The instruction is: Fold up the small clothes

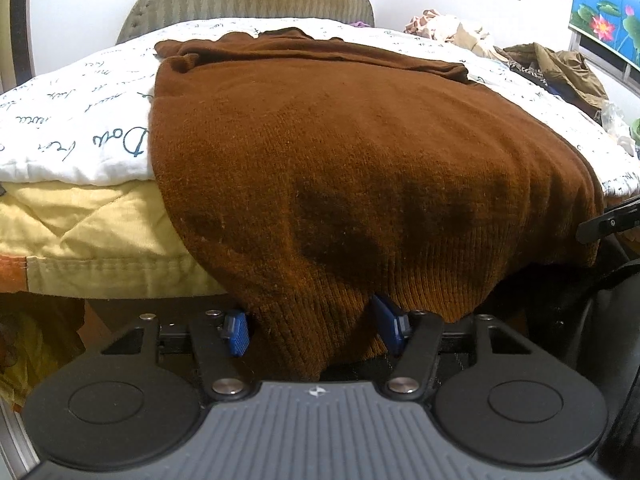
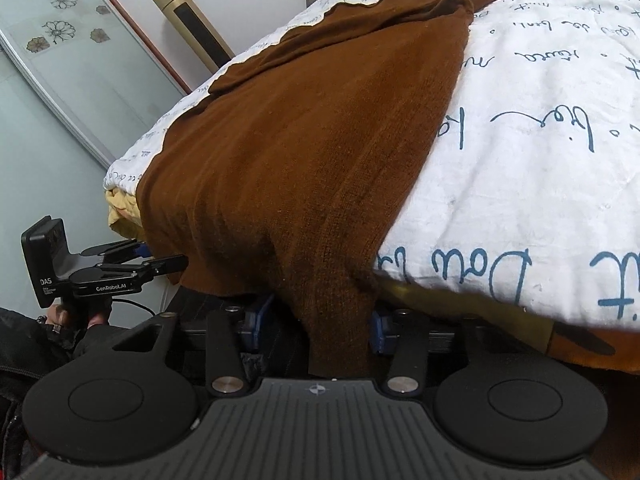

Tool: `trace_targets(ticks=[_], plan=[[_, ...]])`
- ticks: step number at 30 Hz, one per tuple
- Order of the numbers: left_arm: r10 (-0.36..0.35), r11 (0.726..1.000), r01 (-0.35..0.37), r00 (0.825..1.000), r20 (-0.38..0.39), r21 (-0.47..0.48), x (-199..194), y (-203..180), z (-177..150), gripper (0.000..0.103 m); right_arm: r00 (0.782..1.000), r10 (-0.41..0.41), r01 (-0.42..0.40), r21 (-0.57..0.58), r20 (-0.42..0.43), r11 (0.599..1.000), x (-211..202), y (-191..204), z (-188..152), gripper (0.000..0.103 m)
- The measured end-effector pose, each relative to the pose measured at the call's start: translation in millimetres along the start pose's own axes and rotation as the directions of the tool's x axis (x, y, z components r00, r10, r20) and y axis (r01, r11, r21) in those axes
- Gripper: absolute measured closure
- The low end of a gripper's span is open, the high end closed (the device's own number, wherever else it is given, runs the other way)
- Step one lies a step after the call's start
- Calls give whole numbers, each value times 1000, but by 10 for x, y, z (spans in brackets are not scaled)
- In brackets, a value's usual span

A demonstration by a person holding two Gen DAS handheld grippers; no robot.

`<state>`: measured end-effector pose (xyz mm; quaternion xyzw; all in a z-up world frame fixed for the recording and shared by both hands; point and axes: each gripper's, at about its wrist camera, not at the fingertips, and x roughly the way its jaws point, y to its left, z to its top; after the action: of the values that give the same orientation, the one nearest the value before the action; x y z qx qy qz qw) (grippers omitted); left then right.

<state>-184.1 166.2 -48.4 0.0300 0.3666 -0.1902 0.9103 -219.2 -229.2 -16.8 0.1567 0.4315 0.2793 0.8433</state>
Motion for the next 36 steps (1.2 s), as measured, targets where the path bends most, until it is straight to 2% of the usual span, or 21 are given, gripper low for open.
trace_targets(ticks=[2,3,4,5,6,7,14,20,29,32,36], plan=[[9,1000,-9,1000,2,-5,-26,15,-22,54,1000,-1,1,-2,-1,1000,-9,-1,0,61],[11,1000,-11,1000,-6,-13,-35,33,-30,68,1000,-4,4,-6,-1,1000,-16,0,1,67],[5,1000,-6,1000,-13,-25,-42,56,-33,76,1000,-8,8,-10,0,1000,-25,0,-2,75],[-5,999,4,1000,-16,-41,-51,85,-38,79,1000,-9,9,-13,0,1000,-35,4,-4,78],[-17,998,16,1000,-19,-56,-54,113,-41,87,1000,-5,5,-15,2,1000,-45,9,-8,83],[-28,997,26,999,-22,-71,-55,137,-42,89,1000,-1,1,-13,4,1000,-48,18,-7,85],[-26,997,27,1000,8,-74,-175,127,2,92,999,28,-27,-18,24,999,-106,78,41,90],[-115,990,120,991,65,-74,-404,95,182,92,992,100,-101,11,82,995,-284,60,127,90],[-209,966,231,962,174,-116,-565,180,670,92,960,204,-217,49,192,975,-490,44,431,90],[-212,962,241,957,200,-133,-559,243,803,92,951,213,-229,48,225,972,-509,41,584,90],[-189,964,222,958,216,-144,-522,309,938,92,945,207,-222,31,252,975,-527,56,809,90]])
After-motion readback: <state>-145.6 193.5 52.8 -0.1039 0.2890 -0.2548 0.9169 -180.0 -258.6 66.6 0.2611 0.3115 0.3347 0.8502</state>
